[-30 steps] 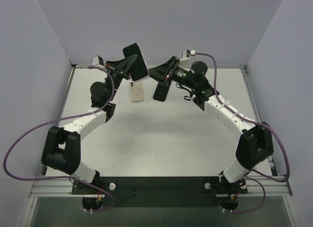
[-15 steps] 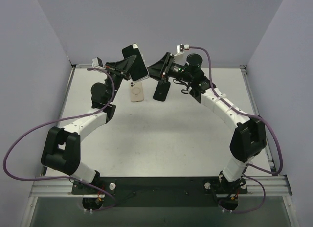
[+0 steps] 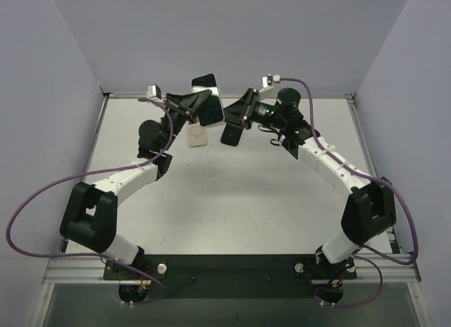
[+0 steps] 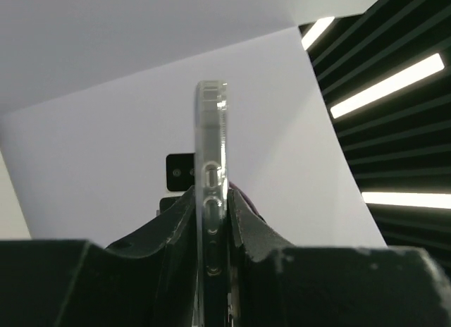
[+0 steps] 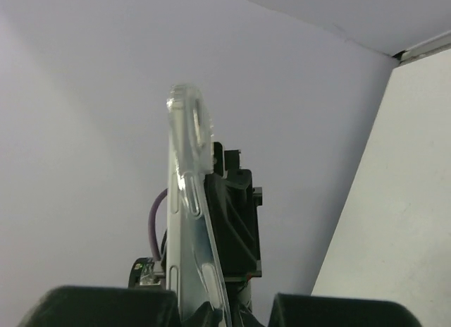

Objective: Take the phone out of the phone case
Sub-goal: Remove the phone case from the phone.

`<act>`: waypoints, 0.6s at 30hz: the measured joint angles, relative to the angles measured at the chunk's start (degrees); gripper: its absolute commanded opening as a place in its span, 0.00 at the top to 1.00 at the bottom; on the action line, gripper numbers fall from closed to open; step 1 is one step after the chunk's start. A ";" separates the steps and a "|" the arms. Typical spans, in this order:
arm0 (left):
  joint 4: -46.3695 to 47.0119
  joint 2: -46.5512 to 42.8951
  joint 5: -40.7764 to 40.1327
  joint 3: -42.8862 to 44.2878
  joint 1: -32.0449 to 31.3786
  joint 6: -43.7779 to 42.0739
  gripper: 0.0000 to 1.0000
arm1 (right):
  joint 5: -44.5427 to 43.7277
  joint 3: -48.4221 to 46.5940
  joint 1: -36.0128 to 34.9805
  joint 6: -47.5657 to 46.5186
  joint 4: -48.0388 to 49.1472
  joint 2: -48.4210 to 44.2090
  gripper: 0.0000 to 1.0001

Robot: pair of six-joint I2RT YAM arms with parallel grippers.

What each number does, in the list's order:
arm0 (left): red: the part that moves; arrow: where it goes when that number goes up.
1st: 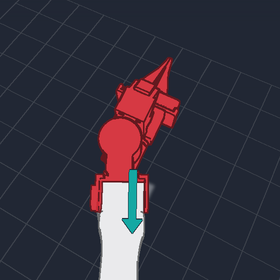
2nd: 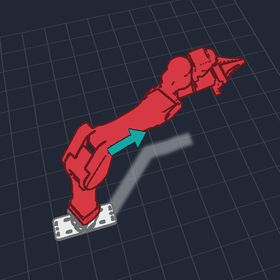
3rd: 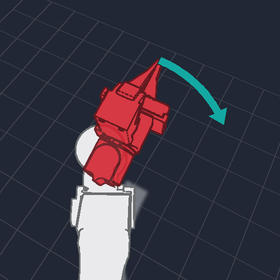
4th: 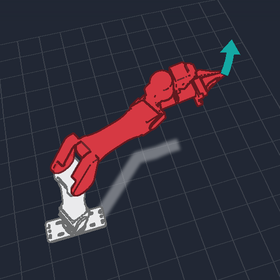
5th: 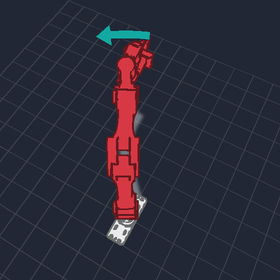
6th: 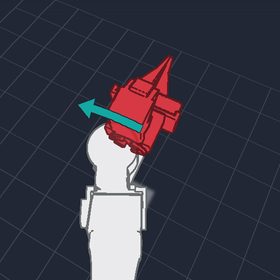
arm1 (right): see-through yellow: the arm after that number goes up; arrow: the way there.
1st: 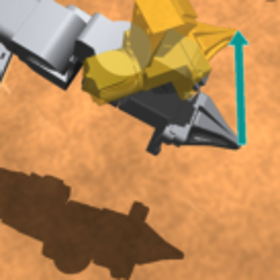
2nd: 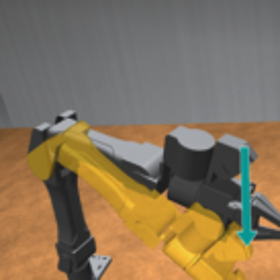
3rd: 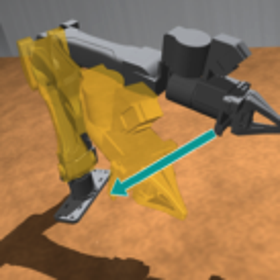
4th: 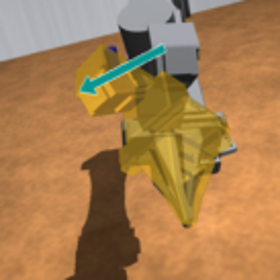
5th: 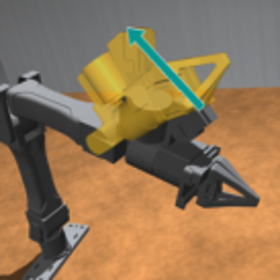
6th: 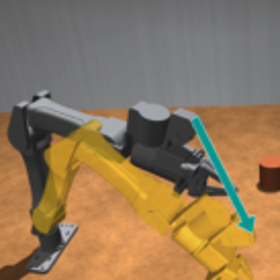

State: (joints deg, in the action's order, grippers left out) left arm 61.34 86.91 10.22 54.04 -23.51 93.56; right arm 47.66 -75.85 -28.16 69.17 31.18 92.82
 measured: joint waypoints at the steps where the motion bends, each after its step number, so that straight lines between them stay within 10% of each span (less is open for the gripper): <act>1: -1.14 0.00 0.90 -0.04 -0.57 -0.92 0.41 | -0.15 2.03 0.44 -0.09 -0.39 -1.38 1.00; 5: -4.94 -0.22 5.75 -0.76 -3.32 -4.09 0.13 | -2.19 8.55 2.36 -2.16 -5.42 -6.27 1.00; 18: -14.88 -1.42 18.56 -5.68 -6.91 -9.51 0.08 | -9.73 16.61 7.67 -10.43 -23.30 -16.33 1.00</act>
State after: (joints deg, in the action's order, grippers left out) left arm 46.46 85.49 28.77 48.36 -30.41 84.05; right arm 37.93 -59.24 -20.49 58.74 7.88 76.49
